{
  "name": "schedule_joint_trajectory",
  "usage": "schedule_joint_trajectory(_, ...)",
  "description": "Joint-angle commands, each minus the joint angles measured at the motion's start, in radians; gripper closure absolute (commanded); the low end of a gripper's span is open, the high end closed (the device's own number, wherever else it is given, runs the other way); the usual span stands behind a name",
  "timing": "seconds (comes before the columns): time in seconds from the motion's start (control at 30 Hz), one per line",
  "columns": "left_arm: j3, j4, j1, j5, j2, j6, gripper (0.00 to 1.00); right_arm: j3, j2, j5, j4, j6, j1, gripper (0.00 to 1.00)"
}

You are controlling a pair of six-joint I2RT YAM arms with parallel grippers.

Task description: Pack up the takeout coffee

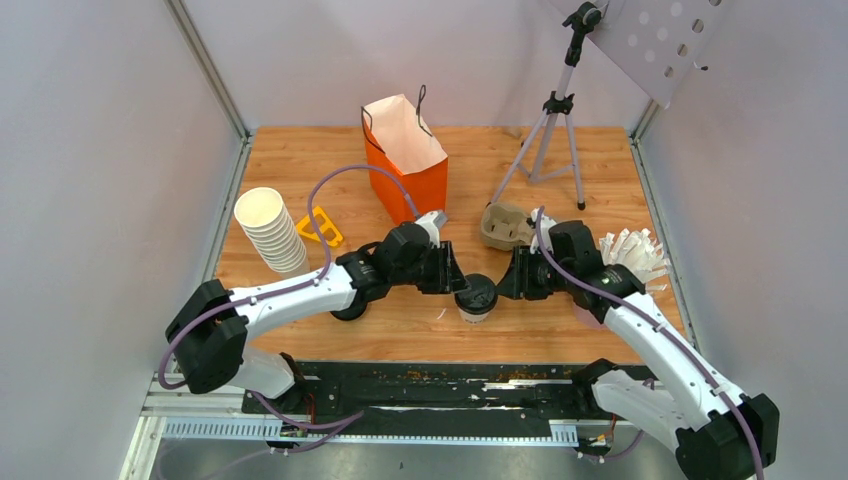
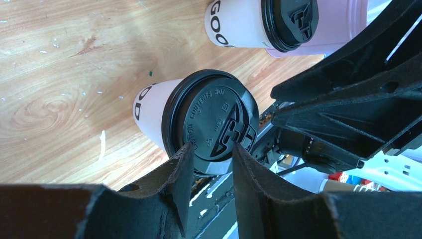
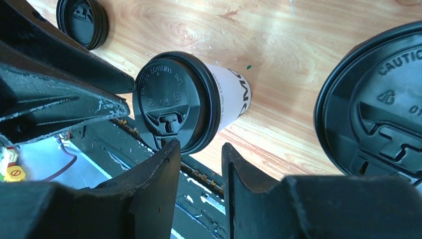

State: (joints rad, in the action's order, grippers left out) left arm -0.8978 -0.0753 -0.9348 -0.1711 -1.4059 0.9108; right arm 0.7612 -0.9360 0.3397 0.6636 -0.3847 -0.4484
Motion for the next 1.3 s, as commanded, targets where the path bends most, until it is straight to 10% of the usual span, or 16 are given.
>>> schedule_joint_trajectory(0.0,-0.038,-0.056,-0.002,0.039,0.004,-0.033,0.57,-0.006,0.027,0.039,0.003,-0.019,-0.004,0.64)
schedule_joint_trajectory(1.27,-0.177,-0.138,0.029,0.052,-0.131,-0.251,0.54,-0.046,-0.019,0.067,-0.080,-0.073,-0.004,0.71)
